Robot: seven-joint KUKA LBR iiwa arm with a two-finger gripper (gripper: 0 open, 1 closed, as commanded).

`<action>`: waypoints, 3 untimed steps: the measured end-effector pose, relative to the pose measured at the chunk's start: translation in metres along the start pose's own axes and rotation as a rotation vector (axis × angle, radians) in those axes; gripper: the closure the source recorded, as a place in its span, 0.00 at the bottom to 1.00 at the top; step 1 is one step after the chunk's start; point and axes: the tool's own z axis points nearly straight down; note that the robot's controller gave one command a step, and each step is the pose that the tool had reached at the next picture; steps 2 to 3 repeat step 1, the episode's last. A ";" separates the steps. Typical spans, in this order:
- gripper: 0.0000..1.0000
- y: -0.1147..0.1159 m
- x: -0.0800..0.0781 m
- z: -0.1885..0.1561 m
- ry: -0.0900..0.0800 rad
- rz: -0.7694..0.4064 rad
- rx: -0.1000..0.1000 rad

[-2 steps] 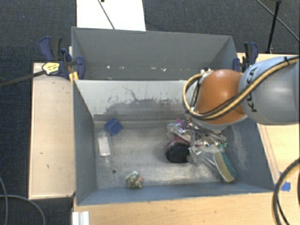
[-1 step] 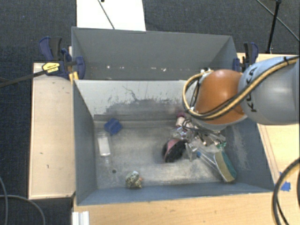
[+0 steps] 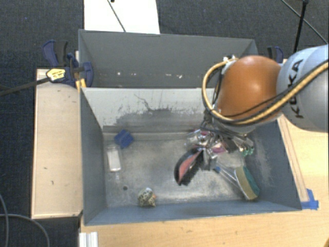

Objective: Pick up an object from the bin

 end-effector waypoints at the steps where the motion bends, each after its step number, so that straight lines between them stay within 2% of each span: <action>1: 1.00 -0.033 0.002 -0.129 -0.001 0.289 0.002; 3: 1.00 -0.033 0.002 -0.129 -0.001 0.289 0.002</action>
Offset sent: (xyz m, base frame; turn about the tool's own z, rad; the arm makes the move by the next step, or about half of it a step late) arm 0.0094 -0.0299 0.1254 0.2879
